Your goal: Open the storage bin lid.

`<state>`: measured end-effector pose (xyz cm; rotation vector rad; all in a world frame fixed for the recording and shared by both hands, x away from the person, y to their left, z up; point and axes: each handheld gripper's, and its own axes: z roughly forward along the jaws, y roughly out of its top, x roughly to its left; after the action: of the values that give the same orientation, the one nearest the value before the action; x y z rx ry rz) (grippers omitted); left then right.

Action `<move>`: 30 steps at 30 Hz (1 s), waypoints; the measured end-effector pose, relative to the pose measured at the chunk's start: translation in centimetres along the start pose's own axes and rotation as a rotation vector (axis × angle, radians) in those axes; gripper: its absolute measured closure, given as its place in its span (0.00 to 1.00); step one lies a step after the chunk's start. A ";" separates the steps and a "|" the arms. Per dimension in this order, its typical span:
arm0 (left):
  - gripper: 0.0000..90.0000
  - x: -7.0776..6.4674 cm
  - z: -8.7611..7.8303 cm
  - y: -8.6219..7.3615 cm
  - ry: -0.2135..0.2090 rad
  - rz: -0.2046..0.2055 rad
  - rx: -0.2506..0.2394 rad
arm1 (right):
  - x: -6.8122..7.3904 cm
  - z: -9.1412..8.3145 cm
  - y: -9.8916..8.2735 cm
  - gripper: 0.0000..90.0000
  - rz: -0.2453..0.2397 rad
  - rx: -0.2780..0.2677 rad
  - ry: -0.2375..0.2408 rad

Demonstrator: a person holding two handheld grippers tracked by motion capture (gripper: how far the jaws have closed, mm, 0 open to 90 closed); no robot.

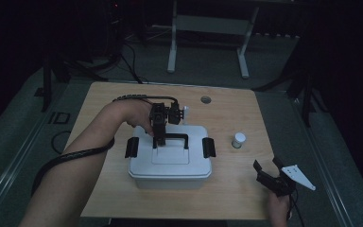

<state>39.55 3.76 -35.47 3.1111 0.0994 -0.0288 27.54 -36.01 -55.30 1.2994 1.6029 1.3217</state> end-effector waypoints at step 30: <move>0.93 -0.9 0.6 0.7 -0.053 0.022 0.034 | 0.1 0.1 0.0 0.16 -0.005 0.007 -0.003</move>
<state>38.66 3.01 -36.03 3.1424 0.0648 -0.1137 27.60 -35.92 -55.35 1.3005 1.6096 1.3117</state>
